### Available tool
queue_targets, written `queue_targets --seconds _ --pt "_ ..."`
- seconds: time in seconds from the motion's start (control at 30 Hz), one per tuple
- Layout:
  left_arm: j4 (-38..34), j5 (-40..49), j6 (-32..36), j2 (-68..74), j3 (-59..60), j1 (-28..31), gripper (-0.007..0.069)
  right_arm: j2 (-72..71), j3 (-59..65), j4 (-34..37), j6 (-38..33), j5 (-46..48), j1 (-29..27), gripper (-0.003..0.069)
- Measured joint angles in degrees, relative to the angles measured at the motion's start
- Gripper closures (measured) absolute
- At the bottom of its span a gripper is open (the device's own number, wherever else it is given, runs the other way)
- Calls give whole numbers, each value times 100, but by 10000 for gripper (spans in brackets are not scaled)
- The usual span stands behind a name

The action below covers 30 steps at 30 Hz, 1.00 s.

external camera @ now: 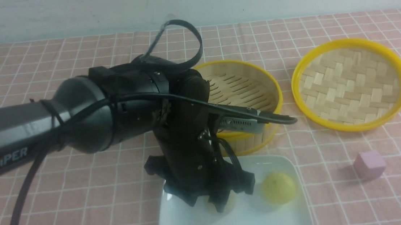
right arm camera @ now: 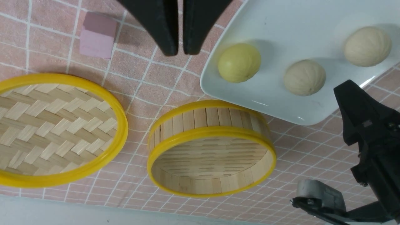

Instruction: Put the steamed buns into the plate on the pink tablecloth.

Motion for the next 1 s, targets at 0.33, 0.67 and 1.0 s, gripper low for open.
queue_targets --seconds 0.33,0.67,1.0 --pt "296 -125 46 -288 0 0 616 -855 1106 -41 0 -8 -1431 645" --pt "707 -87 51 -1455 0 0 625 -932 1595 -51 0 -306 -2353 631" --pt "1412 789 16 -3715 705 0 625 -932 1614 -51 0 -402 -2405 620"
